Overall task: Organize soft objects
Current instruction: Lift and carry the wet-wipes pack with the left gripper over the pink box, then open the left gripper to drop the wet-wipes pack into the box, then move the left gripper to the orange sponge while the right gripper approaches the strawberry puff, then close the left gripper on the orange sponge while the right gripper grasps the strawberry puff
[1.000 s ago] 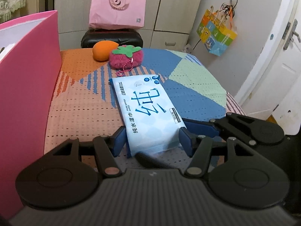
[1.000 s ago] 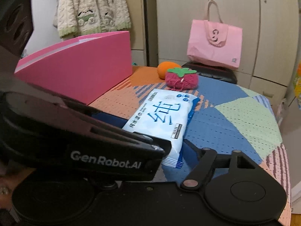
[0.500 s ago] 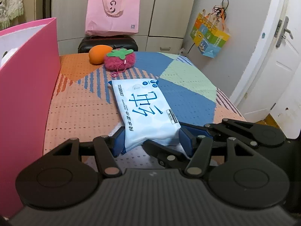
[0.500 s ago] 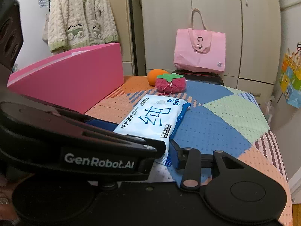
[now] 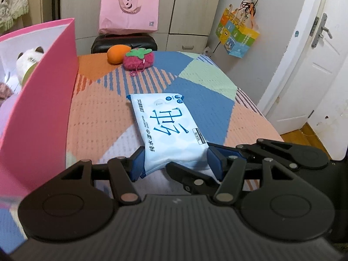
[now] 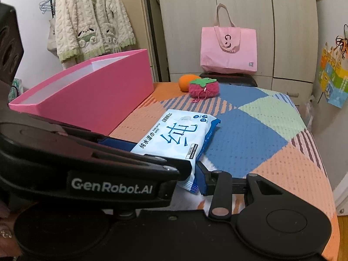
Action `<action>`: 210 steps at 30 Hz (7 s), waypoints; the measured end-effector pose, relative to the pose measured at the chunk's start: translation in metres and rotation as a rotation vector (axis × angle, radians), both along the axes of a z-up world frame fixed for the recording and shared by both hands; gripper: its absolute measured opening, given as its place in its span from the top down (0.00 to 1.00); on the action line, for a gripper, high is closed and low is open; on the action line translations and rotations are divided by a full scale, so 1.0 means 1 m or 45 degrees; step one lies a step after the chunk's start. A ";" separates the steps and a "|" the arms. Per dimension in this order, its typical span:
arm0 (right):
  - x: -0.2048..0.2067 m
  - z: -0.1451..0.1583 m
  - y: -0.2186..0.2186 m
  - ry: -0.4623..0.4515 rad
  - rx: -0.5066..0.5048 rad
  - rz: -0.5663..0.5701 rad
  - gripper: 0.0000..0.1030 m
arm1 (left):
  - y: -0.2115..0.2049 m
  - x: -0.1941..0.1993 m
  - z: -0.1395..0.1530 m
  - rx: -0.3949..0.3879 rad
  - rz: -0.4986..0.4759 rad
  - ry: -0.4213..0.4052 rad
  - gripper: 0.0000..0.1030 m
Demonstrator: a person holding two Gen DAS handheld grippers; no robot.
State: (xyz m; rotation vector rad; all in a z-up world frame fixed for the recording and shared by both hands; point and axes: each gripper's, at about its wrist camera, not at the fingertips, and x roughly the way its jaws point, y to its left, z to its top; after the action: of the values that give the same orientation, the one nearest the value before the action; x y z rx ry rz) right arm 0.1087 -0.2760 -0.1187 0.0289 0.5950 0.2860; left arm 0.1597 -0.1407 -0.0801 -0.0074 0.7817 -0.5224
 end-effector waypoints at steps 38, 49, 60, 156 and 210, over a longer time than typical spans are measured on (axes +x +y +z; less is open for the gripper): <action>-0.126 0.099 0.117 -0.201 -0.165 0.066 0.54 | 0.114 -0.123 0.100 -0.057 0.024 -0.195 0.42; -0.094 0.130 0.141 -0.280 -0.225 0.098 0.54 | 0.135 -0.097 0.127 -0.096 0.079 -0.296 0.44; -0.026 0.134 0.188 -0.200 -0.195 0.251 0.53 | 0.180 -0.041 0.128 -0.073 0.225 -0.260 0.44; 0.209 0.017 -0.022 -0.085 -0.178 0.428 0.22 | -0.036 0.220 0.035 -0.085 0.574 0.041 0.23; 0.091 0.008 -0.049 -0.052 -0.176 0.058 0.67 | -0.036 0.084 0.004 -0.206 0.430 -0.047 0.56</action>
State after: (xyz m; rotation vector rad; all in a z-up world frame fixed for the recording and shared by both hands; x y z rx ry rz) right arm 0.1996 -0.3252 -0.1106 -0.1234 0.5744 0.2887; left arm 0.2441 -0.1768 -0.0762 -0.2748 0.6830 -0.2626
